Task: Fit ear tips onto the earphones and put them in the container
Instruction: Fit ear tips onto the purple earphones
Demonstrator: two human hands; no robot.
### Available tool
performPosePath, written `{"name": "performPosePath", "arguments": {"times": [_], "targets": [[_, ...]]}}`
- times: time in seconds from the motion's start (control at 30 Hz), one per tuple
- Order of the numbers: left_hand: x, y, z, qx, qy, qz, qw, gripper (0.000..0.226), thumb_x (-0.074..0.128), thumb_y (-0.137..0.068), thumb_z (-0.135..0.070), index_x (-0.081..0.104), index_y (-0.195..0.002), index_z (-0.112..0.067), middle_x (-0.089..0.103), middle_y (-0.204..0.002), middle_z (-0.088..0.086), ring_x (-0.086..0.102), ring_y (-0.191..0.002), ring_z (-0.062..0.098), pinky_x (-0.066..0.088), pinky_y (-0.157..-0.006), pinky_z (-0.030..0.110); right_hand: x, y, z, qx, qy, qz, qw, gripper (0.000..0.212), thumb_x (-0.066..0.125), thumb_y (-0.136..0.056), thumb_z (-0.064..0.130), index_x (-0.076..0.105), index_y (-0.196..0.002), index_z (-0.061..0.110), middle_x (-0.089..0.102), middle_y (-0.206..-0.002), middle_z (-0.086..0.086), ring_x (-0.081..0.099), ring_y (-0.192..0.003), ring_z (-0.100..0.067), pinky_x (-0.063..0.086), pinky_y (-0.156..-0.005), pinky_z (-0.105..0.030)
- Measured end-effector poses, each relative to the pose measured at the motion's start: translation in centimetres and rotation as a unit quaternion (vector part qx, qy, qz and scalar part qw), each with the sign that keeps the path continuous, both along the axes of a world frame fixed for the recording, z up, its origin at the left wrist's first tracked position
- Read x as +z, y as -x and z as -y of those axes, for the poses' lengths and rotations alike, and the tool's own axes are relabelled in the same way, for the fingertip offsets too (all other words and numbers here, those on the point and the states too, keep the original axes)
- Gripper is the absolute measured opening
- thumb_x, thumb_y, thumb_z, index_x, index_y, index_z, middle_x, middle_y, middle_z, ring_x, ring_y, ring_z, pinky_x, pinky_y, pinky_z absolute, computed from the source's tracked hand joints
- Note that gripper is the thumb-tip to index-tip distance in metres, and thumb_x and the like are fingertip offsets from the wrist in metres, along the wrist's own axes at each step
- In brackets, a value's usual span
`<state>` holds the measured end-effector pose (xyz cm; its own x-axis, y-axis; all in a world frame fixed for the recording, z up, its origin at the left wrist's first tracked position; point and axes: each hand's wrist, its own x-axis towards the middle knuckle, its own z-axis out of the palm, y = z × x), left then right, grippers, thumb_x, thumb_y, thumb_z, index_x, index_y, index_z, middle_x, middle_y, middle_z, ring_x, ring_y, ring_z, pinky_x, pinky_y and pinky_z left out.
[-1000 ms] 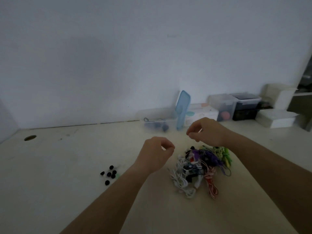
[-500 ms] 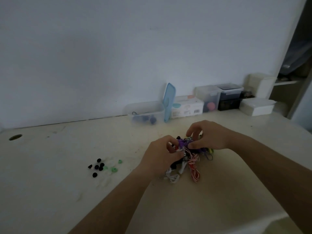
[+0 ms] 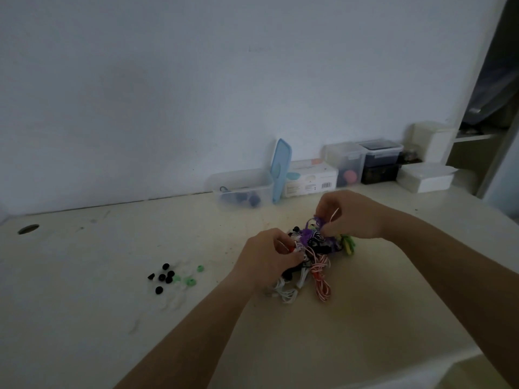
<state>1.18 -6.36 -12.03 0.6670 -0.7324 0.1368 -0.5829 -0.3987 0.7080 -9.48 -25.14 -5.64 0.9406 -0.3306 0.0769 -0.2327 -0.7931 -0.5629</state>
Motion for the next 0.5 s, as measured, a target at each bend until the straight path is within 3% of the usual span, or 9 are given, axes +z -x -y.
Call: {"name": "performPosePath", "arguments": {"times": [0.1, 0.2, 0.3, 0.4, 0.5], "targets": [[0.1, 0.1, -0.1, 0.003, 0.001, -0.004, 1.0, 0.024, 0.078, -0.078, -0.045, 0.067, -0.094, -0.03, 0.066, -0.089, -0.013, 0.061, -0.079, 0.0, 0.039, -0.062, 0.009, 1.0, -0.2, -0.4, -0.027, -0.072, 0.073, 0.994, 0.02, 0.076, -0.076, 0.007, 0.067, -0.092, 0.015, 0.067, -0.094, -0.001, 0.069, -0.079, -0.017, 0.06, -0.076, -0.033], [0.4, 0.2, -0.4, 0.002, -0.005, 0.0, 1.0, 0.024, 0.077, -0.08, -0.045, 0.066, -0.097, -0.032, 0.065, -0.09, -0.014, 0.06, -0.081, 0.0, 0.038, -0.062, 0.008, 2.4, -0.7, -1.3, -0.03, -0.161, 0.109, 0.98, 0.019, 0.072, -0.081, -0.001, 0.066, -0.097, 0.005, 0.067, -0.099, -0.012, 0.069, -0.071, -0.016, 0.06, -0.068, -0.027], [1.0, 0.1, -1.0, 0.03, 0.026, -0.026, 0.999, 0.034, 0.075, -0.082, -0.043, 0.061, -0.11, -0.029, 0.065, -0.097, -0.01, 0.06, -0.079, 0.004, 0.039, -0.059, 0.009, 3.4, -1.4, -2.3, -0.019, -0.216, 0.123, 0.969, 0.019, 0.069, -0.084, -0.004, 0.064, -0.102, 0.0, 0.067, -0.096, -0.016, 0.067, -0.073, -0.018, 0.06, -0.068, -0.025], [2.0, -0.3, -2.1, 0.049, 0.119, -0.166, 0.978, 0.036, 0.069, -0.09, -0.021, 0.057, -0.123, -0.018, 0.069, -0.11, 0.002, 0.066, -0.083, 0.01, 0.049, -0.064, 0.013, 3.8, -2.2, -3.8, 0.006, -0.276, 0.124, 0.953, 0.02, 0.064, -0.085, -0.009, 0.063, -0.105, -0.004, 0.068, -0.086, -0.012, 0.067, -0.071, -0.018, 0.059, -0.066, -0.024], [3.2, -0.5, -4.0, 0.023, 0.253, -0.396, 0.883, 0.035, 0.056, -0.092, 0.002, 0.056, -0.125, -0.008, 0.073, -0.109, 0.015, 0.071, -0.088, 0.024, 0.058, -0.072, 0.028, 3.5, -3.3, -5.6, 0.031, -0.302, 0.114, 0.946, 0.021, 0.064, -0.085, -0.011, 0.063, -0.104, -0.004, 0.068, -0.087, -0.014, 0.068, -0.073, -0.02, 0.059, -0.066, -0.025]]}}
